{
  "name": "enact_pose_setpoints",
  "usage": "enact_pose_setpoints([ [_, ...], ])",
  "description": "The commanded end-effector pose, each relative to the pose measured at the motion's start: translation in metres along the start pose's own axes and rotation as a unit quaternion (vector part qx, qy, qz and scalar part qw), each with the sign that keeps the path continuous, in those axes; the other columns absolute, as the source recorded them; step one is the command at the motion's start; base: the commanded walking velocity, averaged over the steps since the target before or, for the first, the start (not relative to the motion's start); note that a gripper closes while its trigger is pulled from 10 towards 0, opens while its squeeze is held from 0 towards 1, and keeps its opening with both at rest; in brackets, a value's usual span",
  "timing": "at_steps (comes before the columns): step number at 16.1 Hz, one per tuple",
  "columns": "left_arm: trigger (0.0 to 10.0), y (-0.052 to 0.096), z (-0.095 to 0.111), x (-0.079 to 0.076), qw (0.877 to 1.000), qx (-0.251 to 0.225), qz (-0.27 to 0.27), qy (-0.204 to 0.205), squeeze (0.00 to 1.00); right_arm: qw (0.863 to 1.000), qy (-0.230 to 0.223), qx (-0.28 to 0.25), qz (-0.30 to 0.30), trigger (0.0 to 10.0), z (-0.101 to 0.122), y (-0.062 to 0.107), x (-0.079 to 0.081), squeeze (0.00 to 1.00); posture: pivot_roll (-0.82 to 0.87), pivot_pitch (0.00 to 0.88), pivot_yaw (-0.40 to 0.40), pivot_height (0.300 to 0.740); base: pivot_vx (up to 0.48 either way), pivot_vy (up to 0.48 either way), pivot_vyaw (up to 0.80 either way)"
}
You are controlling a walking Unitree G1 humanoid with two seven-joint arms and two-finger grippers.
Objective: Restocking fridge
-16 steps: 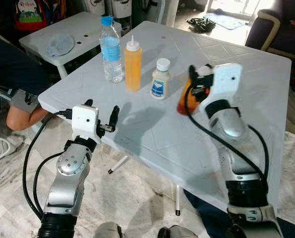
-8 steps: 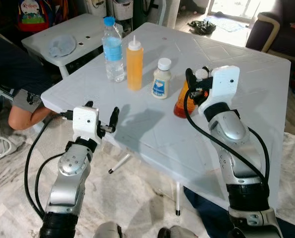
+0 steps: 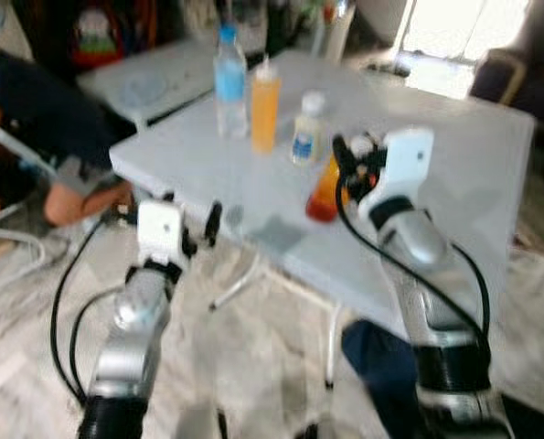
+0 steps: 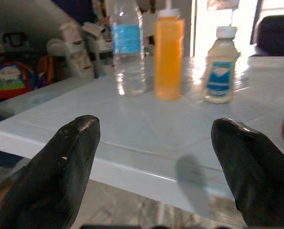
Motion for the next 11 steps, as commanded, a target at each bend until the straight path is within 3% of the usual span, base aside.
enact_pose_setpoints([
  [1,10.0,-0.001,0.000,0.003,1.000,-0.001,0.002,-0.007,0.00,1.000,-0.004,0.005,-0.002,10.0,-0.001,-0.001,0.000,0.00,0.03,0.000,-0.025,0.740,-0.255,0.000,0.00],
  [3,10.0,-0.001,0.001,0.004,1.000,-0.002,0.002,-0.009,0.00,1.000,0.010,0.023,-0.012,10.0,-0.010,-0.002,0.000,0.00,0.03,0.000,-0.025,0.740,-0.257,0.000,0.00],
  [5,10.0,-0.002,0.001,0.004,1.000,-0.003,0.003,-0.010,0.00,0.999,-0.033,0.040,0.008,10.0,-0.021,0.001,0.006,0.00,0.04,0.000,-0.028,0.740,-0.257,0.000,0.00],
  [7,10.0,0.000,0.001,0.006,1.000,-0.004,0.004,-0.010,0.00,0.997,-0.048,0.048,-0.023,10.0,-0.028,0.006,-0.004,0.00,0.04,0.000,-0.033,0.740,-0.257,0.000,0.00],
  [10,10.0,0.011,-0.008,0.020,1.000,0.008,0.024,-0.011,0.00,0.998,-0.023,0.049,-0.010,10.0,-0.040,0.021,-0.003,0.00,0.06,0.000,-0.032,0.740,-0.080,0.000,0.00],
  [11,10.0,0.014,-0.011,0.024,0.999,0.015,0.031,-0.015,0.00,0.998,-0.037,0.046,-0.016,10.0,-0.042,0.022,-0.003,0.00,0.06,0.000,-0.031,0.740,0.000,0.000,0.00],
])
Point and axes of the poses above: a point about 5 cm out from each wrist's last joint towards the gripper, its own y axis pointing back from the gripper into the wrist, its own z axis along the axis of the wrist's last joint, x = y × z, the point moved 6 cm from there along -y, pointing out of the wrist towards the gripper, and after that the axes turned 2 degrees about -y, right-handed, at the moved point
